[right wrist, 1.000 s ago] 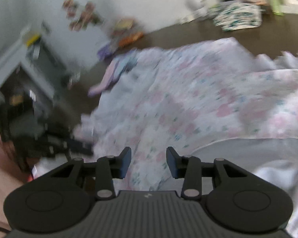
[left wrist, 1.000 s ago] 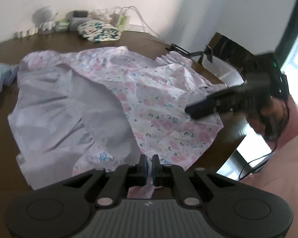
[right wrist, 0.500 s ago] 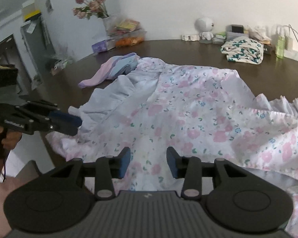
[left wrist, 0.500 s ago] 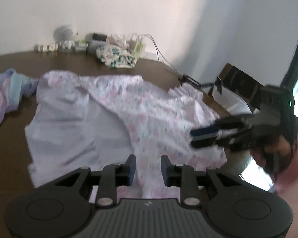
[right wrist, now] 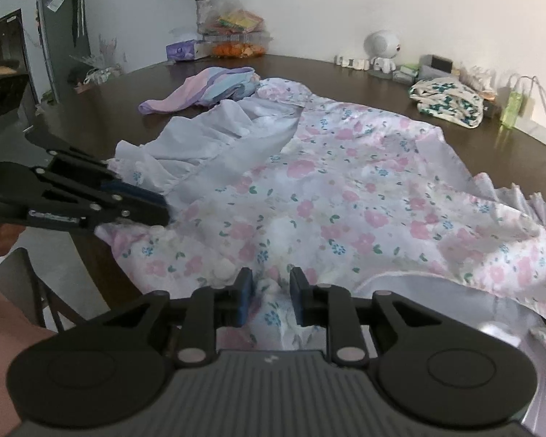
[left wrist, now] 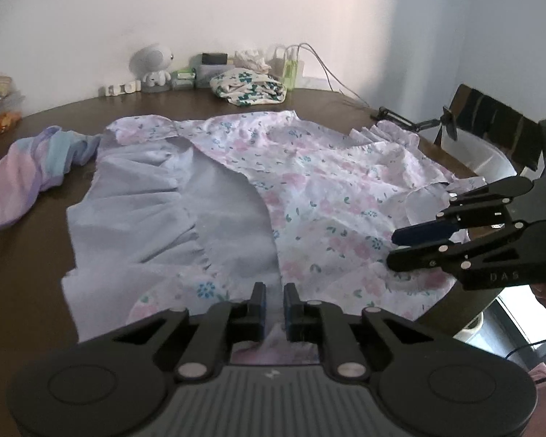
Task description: Fold clothes
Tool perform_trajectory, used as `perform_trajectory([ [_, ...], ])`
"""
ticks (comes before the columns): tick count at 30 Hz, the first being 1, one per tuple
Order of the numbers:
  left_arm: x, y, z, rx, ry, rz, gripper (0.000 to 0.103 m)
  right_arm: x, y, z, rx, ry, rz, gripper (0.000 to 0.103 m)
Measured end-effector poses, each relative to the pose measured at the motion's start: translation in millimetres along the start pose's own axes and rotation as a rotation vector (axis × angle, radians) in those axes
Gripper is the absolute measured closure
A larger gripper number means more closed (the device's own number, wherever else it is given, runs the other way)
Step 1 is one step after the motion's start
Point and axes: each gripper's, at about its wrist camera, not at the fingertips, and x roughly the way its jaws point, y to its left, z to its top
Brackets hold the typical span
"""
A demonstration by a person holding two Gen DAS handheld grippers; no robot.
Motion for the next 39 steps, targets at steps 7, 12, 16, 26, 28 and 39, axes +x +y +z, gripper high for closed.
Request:
perform_trajectory([
  [7, -22, -2, -4, -0.033, -0.088, 0.028, 0.046, -15, -2, -3, 0.118, -0.11, 0.002, 0.038],
  [12, -67, -10, -6, -0.064, -0.288, 0.128, 0.0, -56, -2, -3, 0.15, -0.236, -0.016, 0.0],
  [16, -82, -18, -10, -0.065, -0.303, 0.111, 0.0, -80, -7, -4, 0.168, -0.281, -0.051, 0.0],
  [26, -81, -32, -28, -0.069, -0.259, 0.137, 0.0, -96, -31, -29, 0.31, -0.313, -0.129, 0.0],
  [28, -80, -33, -28, -0.066, -0.253, 0.142, 0.0, -97, -34, -32, 0.33, -0.318, -0.132, 0.0],
  [39, -79, -41, -25, -0.046, -0.233, 0.185, 0.0, -100, -33, -37, 0.291, -0.281, -0.212, 0.0],
])
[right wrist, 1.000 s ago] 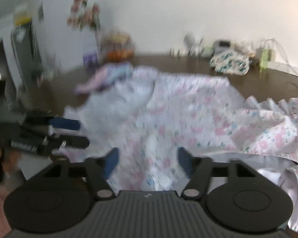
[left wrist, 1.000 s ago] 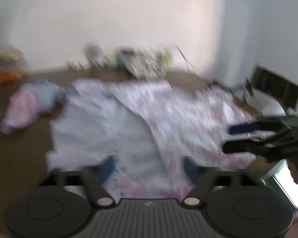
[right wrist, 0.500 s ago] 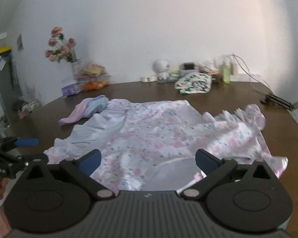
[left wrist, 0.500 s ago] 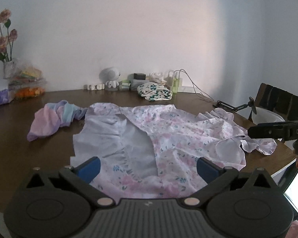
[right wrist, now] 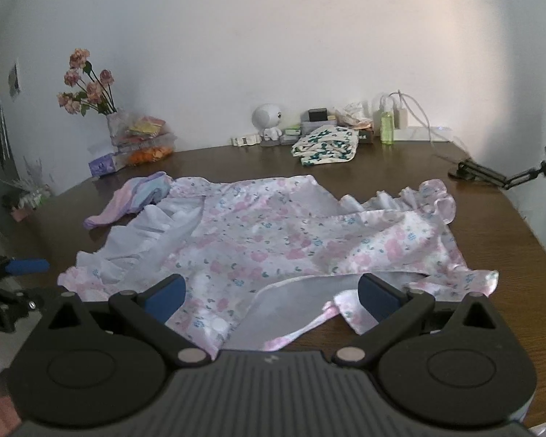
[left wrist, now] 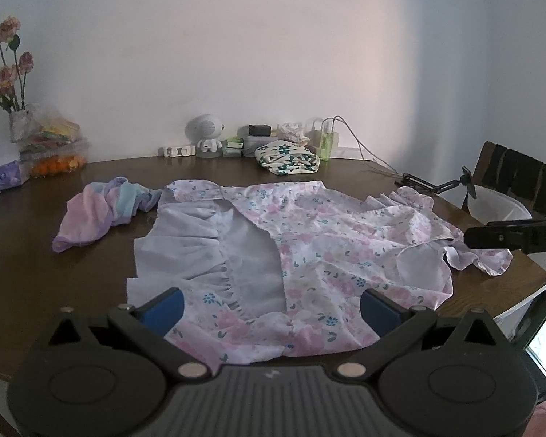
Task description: Fold clothes
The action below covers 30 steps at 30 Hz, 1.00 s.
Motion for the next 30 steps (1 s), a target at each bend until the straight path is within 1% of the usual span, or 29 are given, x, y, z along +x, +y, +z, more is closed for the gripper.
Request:
perform_trajectory([
  [2, -1, 0, 1, 0.01, 0.004, 0.013, 0.0, -5, -1, -1, -0.038, -0.003, -0.016, 0.0],
  [4, -4, 1, 4, 0.032, 0.014, 0.032, 0.0, -9, -2, 0, -0.086, 0.011, -0.034, 0.0],
  [6, -6, 3, 6, 0.066, 0.03, 0.045, 0.0, -12, -4, 2, -0.141, 0.045, -0.07, 0.0],
  [8, -7, 5, 10, 0.115, 0.055, 0.074, 0.0, -16, -5, 7, -0.197, 0.084, -0.11, 0.0],
  [11, -8, 6, 13, 0.173, 0.087, 0.106, 0.0, -22, -6, 13, -0.237, 0.132, -0.132, 0.0],
  [14, -9, 10, 15, 0.196, 0.121, 0.095, 0.0, -27, -7, 16, -0.254, 0.175, -0.136, 0.0],
  [16, -9, 10, 15, 0.232, 0.138, 0.081, 0.0, -27, -7, 16, -0.293, 0.196, -0.144, 0.0],
  [23, 4, 2, 12, 0.428, 0.205, 0.02, 0.0, -22, -17, 11, -0.433, 0.259, -0.167, 0.0],
  [26, 13, -3, 9, 0.502, 0.237, 0.011, 0.004, -17, -22, 7, -0.495, 0.269, -0.197, 0.0],
  [27, 17, -5, 8, 0.514, 0.246, 0.011, 0.007, -15, -23, 5, -0.519, 0.269, -0.207, 0.0],
  [30, 28, -8, 6, 0.545, 0.272, 0.007, 0.012, -5, -26, -3, -0.603, 0.264, -0.255, 0.001],
])
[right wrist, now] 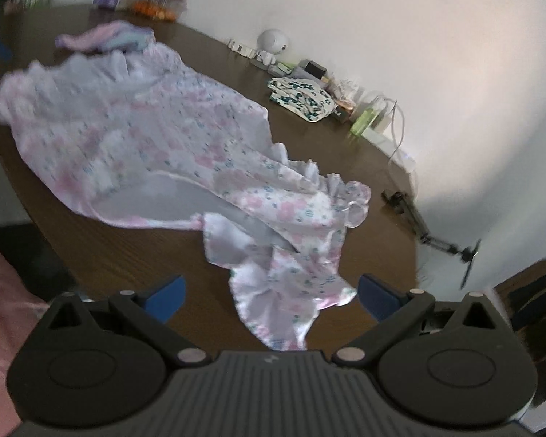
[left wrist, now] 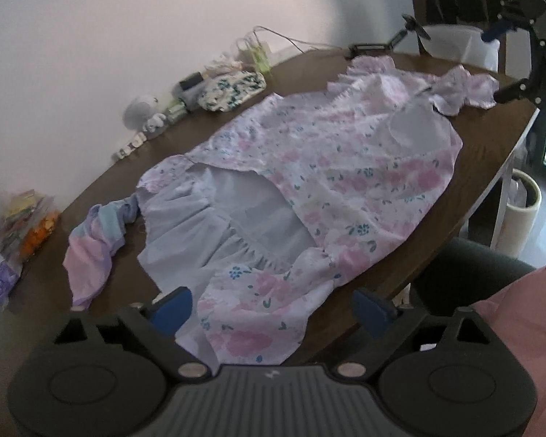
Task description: Fold clothes
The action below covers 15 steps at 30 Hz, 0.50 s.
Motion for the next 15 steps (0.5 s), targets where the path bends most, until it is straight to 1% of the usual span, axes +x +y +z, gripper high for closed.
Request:
perform_trajectory([
  [3, 7, -2, 1, 0.022, 0.018, -0.019, 0.014, 16, 0, -3, -0.044, 0.021, -0.007, 0.001],
  [5, 10, -3, 2, 0.039, 0.028, -0.018, 0.015, 26, 0, -4, -0.068, 0.036, -0.008, 0.005],
  [8, 14, -6, 4, 0.062, 0.041, -0.015, 0.023, 38, 3, -5, -0.102, 0.052, -0.017, 0.009],
  [10, 17, -8, 5, 0.076, 0.052, -0.014, 0.026, 44, 6, -4, -0.117, 0.059, -0.013, 0.012],
  [13, 19, -8, 5, 0.101, 0.056, -0.026, 0.034, 49, 8, -2, -0.139, 0.053, -0.024, 0.015],
  [14, 18, -9, 5, 0.11, 0.058, -0.025, 0.04, 49, 9, -1, -0.152, 0.053, -0.03, 0.017],
  [15, 17, -10, 5, 0.126, 0.059, -0.019, 0.046, 50, 10, -1, -0.168, 0.054, -0.038, 0.023],
])
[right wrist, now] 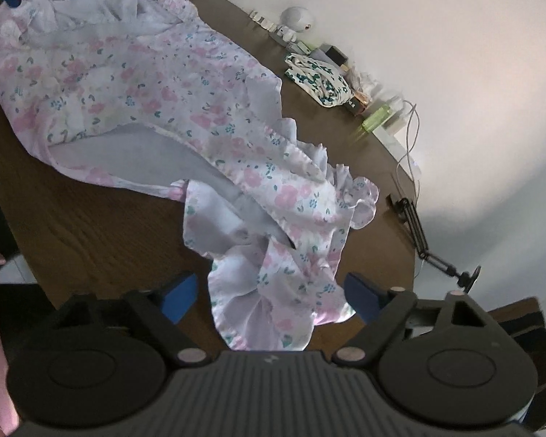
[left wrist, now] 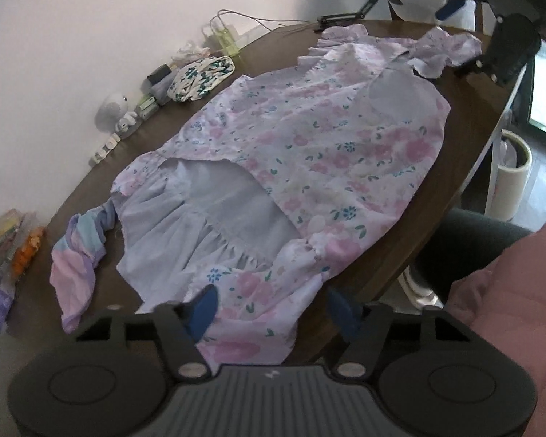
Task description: Fold clothes
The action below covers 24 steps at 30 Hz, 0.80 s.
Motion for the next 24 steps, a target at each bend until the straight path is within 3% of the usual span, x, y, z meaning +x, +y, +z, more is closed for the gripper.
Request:
perform_trajectory([
  [1, 0, 0, -1, 0.017, 0.002, 0.0, 0.048, 1, 1, 0, -0.018, 0.001, -0.008, 0.03],
  [3, 0, 0, -2, 0.035, 0.003, -0.008, 0.057, 3, 4, 1, -0.046, 0.002, -0.024, 0.031],
  [8, -2, 1, -5, 0.056, -0.02, 0.007, 0.061, 8, 9, 2, -0.131, 0.022, -0.066, 0.039],
  [10, -1, 3, -6, 0.051, -0.028, 0.013, 0.068, 11, 10, 2, -0.163, 0.035, -0.079, 0.044],
  [12, 0, 4, -7, 0.05, -0.033, 0.022, 0.08, 14, 12, 2, -0.193, 0.048, -0.09, 0.054],
  [14, 0, 3, -8, 0.053, -0.043, 0.034, 0.084, 18, 15, 1, -0.221, 0.062, -0.097, 0.068],
  [15, 0, 2, -8, 0.054, -0.047, 0.039, 0.091, 19, 17, 0, -0.235, 0.07, -0.1, 0.073],
  [17, 0, 0, -9, 0.059, -0.06, 0.051, 0.098, 21, 19, -1, -0.256, 0.076, -0.104, 0.078],
  [19, 0, -2, -9, 0.06, -0.062, 0.059, 0.1, 20, 20, -2, -0.27, 0.071, -0.096, 0.092],
  [24, 1, -5, -10, 0.05, -0.057, 0.085, 0.103, 14, 24, -5, -0.338, 0.057, -0.086, 0.101],
])
